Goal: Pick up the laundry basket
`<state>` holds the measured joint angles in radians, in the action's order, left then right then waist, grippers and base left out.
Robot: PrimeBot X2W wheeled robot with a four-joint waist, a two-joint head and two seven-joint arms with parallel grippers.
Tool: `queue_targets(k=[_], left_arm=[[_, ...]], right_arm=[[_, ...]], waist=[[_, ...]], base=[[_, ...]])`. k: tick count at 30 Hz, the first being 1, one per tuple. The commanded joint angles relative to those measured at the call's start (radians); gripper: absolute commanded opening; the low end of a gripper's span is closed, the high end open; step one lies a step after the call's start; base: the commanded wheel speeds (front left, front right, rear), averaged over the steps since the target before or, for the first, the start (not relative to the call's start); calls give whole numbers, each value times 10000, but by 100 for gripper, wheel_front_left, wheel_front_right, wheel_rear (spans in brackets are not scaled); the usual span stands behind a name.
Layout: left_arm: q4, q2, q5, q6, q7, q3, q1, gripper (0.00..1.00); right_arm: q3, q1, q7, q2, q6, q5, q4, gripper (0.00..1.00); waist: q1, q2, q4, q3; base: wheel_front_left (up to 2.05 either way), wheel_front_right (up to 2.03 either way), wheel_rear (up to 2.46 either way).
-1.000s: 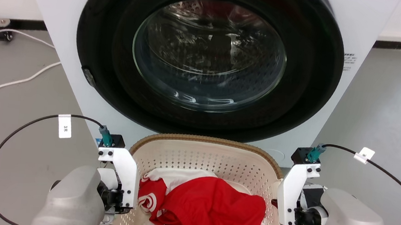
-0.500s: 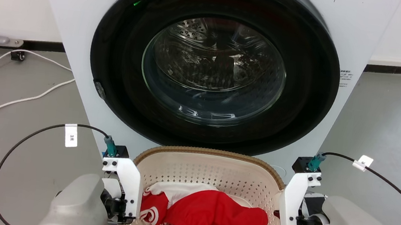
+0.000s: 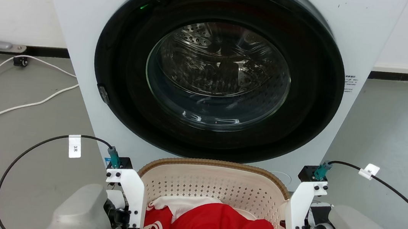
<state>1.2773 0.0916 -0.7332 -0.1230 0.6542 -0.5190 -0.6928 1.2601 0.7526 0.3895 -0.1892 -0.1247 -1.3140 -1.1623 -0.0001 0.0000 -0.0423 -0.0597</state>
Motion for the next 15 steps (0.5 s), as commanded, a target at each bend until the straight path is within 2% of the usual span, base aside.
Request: queue_targets(k=[1, 15], left_arm=[[-76, -188, -63, -131, 83, -64, 145, 0], [-58, -149, -297, -133, 68, -291, -17, 0]], right_arm=[[8, -75, -120, 151, -110, -57, 89, 0], [35, 121, -406, 204, -110, -94, 150, 0]], waist=[[1, 0, 3, 15], [1, 0, 39, 174]], base=[[0, 0, 0], [0, 0, 0]])
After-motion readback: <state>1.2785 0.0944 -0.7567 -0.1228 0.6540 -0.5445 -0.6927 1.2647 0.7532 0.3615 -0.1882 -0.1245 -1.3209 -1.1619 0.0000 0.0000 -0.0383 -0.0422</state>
